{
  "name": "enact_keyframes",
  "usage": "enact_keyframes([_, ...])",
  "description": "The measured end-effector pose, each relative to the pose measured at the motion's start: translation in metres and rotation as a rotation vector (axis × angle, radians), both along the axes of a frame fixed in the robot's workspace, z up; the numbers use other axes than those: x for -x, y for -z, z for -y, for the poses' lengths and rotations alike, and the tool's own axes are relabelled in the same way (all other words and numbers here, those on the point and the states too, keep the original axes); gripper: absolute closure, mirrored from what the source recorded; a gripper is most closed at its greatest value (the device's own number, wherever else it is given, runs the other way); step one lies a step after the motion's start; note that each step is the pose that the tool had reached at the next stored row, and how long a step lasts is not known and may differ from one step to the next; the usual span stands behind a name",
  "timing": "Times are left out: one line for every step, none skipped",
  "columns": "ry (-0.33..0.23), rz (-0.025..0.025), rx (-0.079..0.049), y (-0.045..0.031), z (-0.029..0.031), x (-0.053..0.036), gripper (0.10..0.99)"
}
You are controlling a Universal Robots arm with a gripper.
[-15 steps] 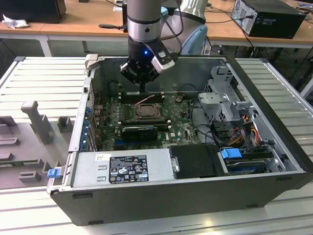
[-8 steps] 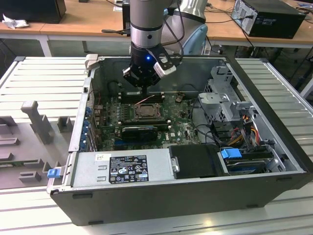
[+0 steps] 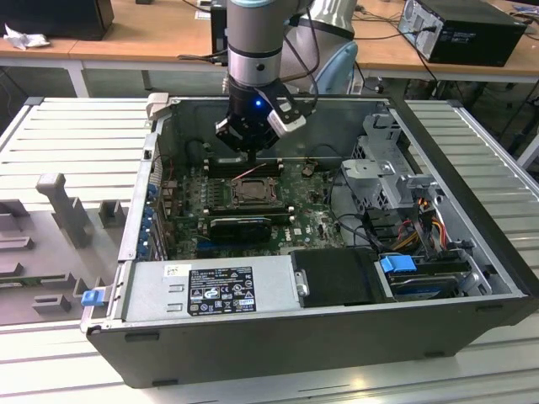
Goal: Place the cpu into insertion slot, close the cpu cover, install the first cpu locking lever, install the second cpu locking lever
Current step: 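Install the first cpu locking lever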
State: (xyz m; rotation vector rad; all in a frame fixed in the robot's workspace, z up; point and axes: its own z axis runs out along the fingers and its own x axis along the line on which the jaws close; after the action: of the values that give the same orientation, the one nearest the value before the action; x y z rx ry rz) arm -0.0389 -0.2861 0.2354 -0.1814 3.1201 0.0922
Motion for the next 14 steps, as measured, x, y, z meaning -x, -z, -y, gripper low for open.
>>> enact_keyframes([0.000,0.0001,-0.002,0.0014,-0.0012,-0.0016,0.980])
enact_keyframes([0.000,0.0001,-0.002,0.0021,-0.0019,-0.0025,0.980])
enact_keyframes([0.000,0.0001,-0.003,0.0026,-0.0027,-0.0032,0.980])
enact_keyframes([0.000,0.0001,-0.003,0.0034,-0.0033,-0.0043,0.980])
enact_keyframes([0.000,0.0001,-0.003,0.0038,-0.0035,-0.0050,0.980])
enact_keyframes([0.000,0.0000,-0.003,0.0042,-0.0035,-0.0058,0.980])
enact_keyframes([0.000,0.0000,-0.003,0.0044,-0.0035,-0.0065,0.980])
enact_keyframes([0.000,0.0000,-0.003,0.0045,-0.0035,-0.0073,0.980])
enact_keyframes([0.000,0.0001,-0.003,0.0048,-0.0035,-0.0084,0.980])
enact_keyframes([0.000,0.0002,-0.003,0.0049,-0.0035,-0.0092,0.980])
enact_keyframes([0.000,0.0001,-0.003,0.0049,-0.0035,-0.0096,0.980])
enact_keyframes([0.000,0.0001,-0.003,0.0050,-0.0035,-0.0100,0.980])
enact_keyframes([0.000,0.0001,-0.003,0.0051,-0.0035,-0.0104,0.980])
enact_keyframes([0.000,0.0001,-0.003,0.0052,-0.0036,-0.0107,0.980])
